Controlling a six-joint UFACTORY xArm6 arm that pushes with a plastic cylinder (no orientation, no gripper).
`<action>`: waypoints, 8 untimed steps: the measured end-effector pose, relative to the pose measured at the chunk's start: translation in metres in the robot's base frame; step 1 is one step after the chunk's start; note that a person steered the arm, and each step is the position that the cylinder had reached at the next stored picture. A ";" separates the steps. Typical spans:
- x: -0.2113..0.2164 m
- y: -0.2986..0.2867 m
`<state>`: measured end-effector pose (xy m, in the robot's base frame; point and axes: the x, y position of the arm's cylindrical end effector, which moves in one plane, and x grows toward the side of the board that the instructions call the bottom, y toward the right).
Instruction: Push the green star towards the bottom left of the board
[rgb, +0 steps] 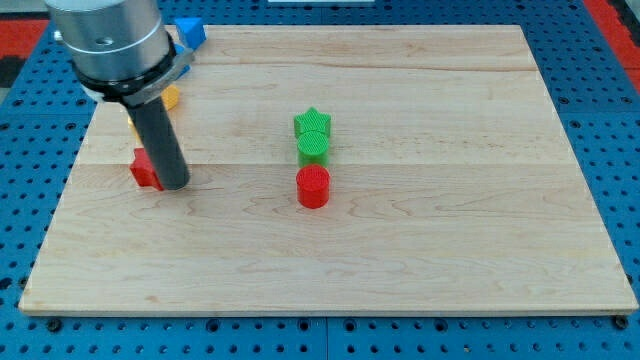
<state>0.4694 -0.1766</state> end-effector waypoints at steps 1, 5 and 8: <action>0.000 -0.011; -0.126 0.163; -0.056 0.173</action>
<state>0.4130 -0.0040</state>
